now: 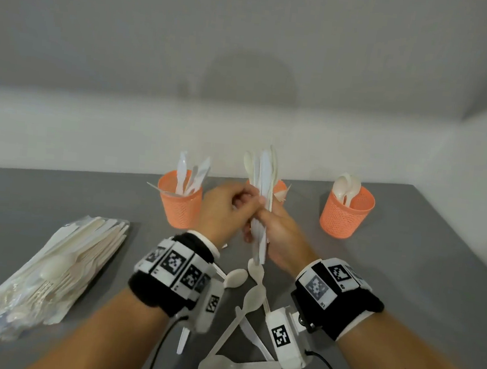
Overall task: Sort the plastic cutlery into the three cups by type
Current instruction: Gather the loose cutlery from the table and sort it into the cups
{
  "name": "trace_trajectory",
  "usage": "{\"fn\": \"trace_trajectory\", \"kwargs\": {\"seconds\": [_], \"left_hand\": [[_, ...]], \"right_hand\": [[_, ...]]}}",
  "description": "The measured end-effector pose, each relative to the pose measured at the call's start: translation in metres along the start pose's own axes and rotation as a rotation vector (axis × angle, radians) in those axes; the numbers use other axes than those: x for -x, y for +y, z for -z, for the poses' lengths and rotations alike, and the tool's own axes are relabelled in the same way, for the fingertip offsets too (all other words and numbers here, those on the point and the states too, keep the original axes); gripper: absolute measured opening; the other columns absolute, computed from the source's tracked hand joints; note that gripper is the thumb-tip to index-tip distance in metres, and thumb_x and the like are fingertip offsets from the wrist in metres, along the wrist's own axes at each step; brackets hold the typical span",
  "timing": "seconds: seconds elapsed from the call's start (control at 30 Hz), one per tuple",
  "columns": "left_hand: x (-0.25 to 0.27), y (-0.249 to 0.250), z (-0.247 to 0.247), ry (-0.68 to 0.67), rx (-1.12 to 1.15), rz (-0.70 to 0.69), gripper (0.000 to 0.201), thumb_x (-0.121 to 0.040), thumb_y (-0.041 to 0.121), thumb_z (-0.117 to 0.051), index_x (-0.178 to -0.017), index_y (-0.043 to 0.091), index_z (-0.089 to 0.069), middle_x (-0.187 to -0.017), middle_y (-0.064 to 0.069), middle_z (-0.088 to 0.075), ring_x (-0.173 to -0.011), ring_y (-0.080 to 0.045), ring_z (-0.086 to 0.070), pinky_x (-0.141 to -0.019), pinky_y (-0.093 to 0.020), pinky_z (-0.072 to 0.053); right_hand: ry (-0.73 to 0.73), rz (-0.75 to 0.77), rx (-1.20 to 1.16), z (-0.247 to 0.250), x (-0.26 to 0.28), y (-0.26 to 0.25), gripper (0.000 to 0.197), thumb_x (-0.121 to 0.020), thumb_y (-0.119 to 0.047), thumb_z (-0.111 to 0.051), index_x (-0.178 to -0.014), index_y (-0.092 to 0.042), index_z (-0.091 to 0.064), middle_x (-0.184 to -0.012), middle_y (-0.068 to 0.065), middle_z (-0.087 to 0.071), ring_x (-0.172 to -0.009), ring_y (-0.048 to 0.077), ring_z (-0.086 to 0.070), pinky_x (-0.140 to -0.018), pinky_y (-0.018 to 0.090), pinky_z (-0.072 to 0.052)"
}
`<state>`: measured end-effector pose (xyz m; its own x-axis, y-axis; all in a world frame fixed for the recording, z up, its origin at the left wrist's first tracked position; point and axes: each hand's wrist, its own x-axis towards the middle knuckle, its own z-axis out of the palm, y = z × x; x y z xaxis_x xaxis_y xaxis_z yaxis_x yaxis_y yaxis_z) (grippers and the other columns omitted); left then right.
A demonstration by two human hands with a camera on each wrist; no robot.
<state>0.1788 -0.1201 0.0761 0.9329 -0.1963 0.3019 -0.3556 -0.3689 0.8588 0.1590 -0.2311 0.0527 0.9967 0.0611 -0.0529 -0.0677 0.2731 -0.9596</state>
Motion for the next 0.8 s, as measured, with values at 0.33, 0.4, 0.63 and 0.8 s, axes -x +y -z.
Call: {"fn": "trace_trajectory", "kwargs": {"seconds": [0.33,0.4,0.63,0.8], "left_hand": [[0.004,0.008,-0.012,0.007,-0.114,0.080,0.020,-0.079,0.013,-0.065,-0.065,0.017,-0.051,-0.057,0.009,-0.051,-0.052,-0.003,-0.048,-0.051,-0.009,-0.038],[0.003,0.007,-0.012,-0.017,-0.147,0.119,0.027,-0.080,0.010,-0.058,-0.060,0.019,-0.042,-0.057,0.006,-0.049,-0.052,-0.007,-0.047,-0.048,-0.010,-0.037],[0.004,0.010,-0.012,-0.031,0.145,0.300,0.022,-0.090,0.010,-0.040,-0.069,0.014,-0.045,-0.074,-0.011,-0.058,-0.074,-0.031,-0.061,-0.077,-0.045,-0.054],[0.006,0.005,-0.016,0.100,0.270,0.394,0.013,-0.089,0.015,-0.039,-0.079,0.009,-0.043,-0.087,-0.022,-0.058,-0.084,-0.039,-0.062,-0.080,-0.057,-0.052]], "right_hand": [[0.023,-0.133,-0.030,0.012,0.013,0.002,0.033,-0.088,0.003,-0.035,-0.114,0.002,-0.056,-0.081,0.013,-0.054,-0.065,0.015,-0.051,-0.060,0.027,-0.042],[0.020,-0.125,-0.040,0.012,0.015,0.002,0.028,-0.090,0.002,-0.036,-0.097,-0.009,-0.062,-0.077,0.009,-0.058,-0.068,0.014,-0.055,-0.065,0.026,-0.044],[0.042,-0.071,-0.014,0.014,0.014,0.007,0.022,-0.095,-0.006,-0.042,-0.099,-0.015,-0.062,-0.067,-0.004,-0.069,-0.061,0.004,-0.065,-0.058,0.018,-0.050],[0.076,-0.034,0.043,0.014,0.017,0.007,0.025,-0.096,-0.006,-0.040,-0.101,-0.017,-0.062,-0.077,-0.007,-0.069,-0.070,0.003,-0.065,-0.063,0.015,-0.049]]}}
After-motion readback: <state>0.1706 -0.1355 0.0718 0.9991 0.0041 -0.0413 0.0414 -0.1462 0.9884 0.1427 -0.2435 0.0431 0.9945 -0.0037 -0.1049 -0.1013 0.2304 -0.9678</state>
